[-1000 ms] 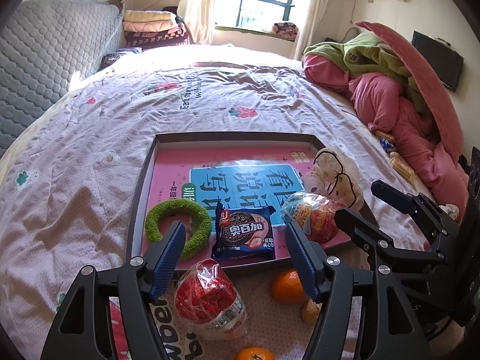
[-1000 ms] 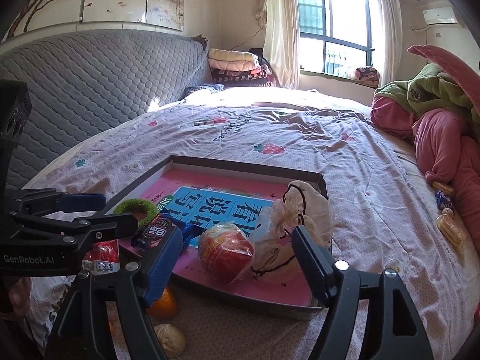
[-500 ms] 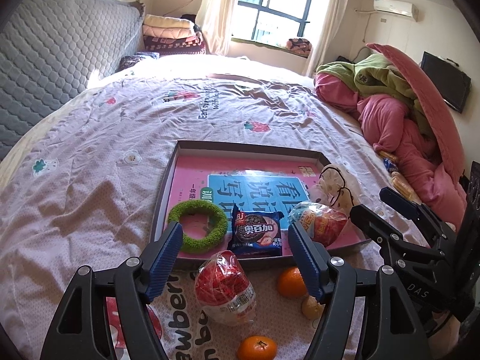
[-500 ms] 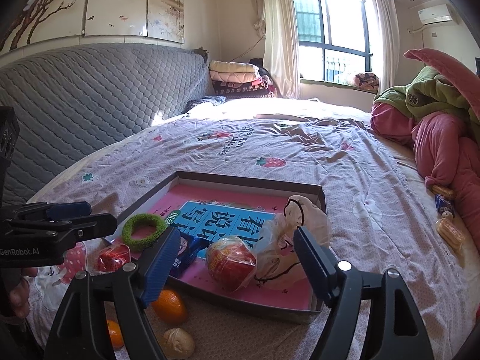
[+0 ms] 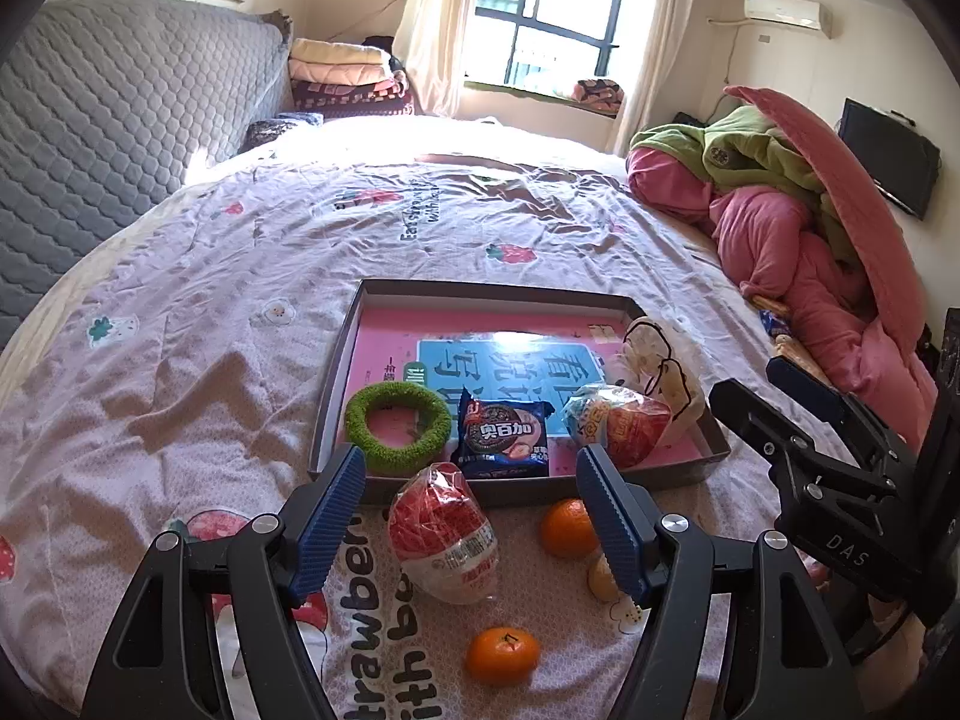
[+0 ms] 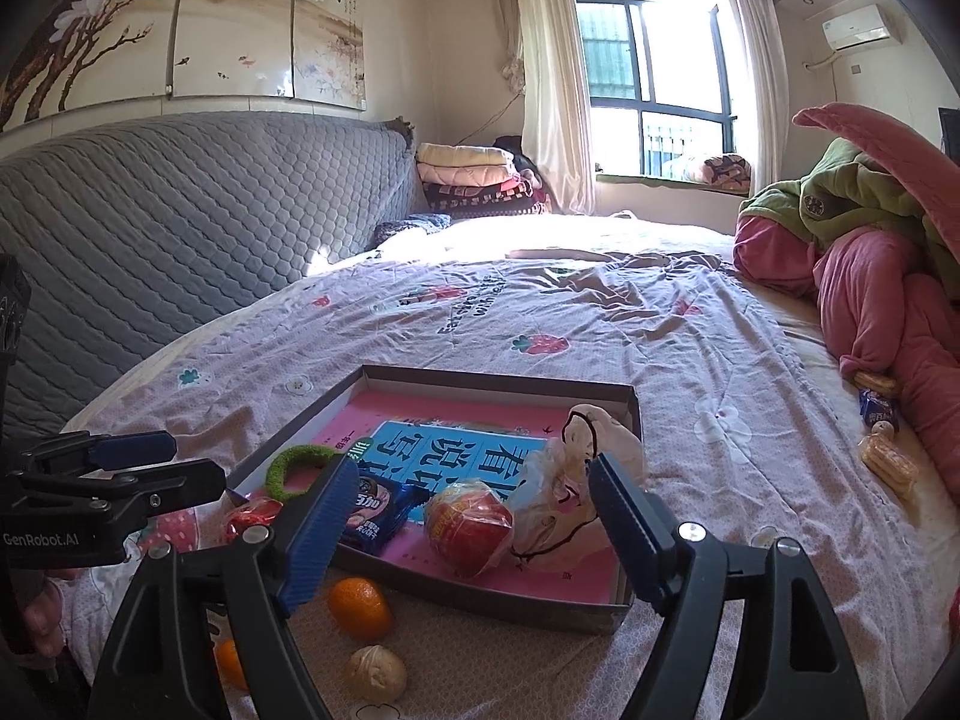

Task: Organize objects
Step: 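Withdraw both tools from tray toward the oranges and round bun on bed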

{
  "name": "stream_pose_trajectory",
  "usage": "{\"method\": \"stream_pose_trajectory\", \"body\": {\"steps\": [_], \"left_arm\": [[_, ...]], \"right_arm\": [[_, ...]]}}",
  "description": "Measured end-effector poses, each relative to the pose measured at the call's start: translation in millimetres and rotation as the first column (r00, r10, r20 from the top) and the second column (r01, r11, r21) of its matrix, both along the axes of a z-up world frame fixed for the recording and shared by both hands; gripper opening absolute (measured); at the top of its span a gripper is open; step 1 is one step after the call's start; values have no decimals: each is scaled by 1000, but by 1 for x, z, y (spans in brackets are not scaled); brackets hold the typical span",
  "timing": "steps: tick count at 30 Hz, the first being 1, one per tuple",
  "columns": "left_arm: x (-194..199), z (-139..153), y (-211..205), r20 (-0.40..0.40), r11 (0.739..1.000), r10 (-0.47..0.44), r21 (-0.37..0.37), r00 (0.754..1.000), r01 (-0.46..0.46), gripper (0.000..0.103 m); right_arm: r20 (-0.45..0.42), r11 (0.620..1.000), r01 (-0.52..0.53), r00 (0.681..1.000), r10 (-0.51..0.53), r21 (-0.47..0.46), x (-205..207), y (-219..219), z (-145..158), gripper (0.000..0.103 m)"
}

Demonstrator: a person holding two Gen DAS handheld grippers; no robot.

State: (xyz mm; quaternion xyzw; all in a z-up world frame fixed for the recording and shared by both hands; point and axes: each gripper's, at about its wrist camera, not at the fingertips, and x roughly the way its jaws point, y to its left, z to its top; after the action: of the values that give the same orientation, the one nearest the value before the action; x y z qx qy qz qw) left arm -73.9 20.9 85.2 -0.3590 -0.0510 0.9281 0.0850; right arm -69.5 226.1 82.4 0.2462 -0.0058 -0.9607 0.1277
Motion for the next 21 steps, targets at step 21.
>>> {"method": "stream_pose_trajectory", "body": {"steps": [21], "left_arm": [[42,-3,-14,4,1000,17,-17,1000,-17,75]], "right_arm": [[-57,1000,-6,998,6,-9,42,0,10,80]]}}
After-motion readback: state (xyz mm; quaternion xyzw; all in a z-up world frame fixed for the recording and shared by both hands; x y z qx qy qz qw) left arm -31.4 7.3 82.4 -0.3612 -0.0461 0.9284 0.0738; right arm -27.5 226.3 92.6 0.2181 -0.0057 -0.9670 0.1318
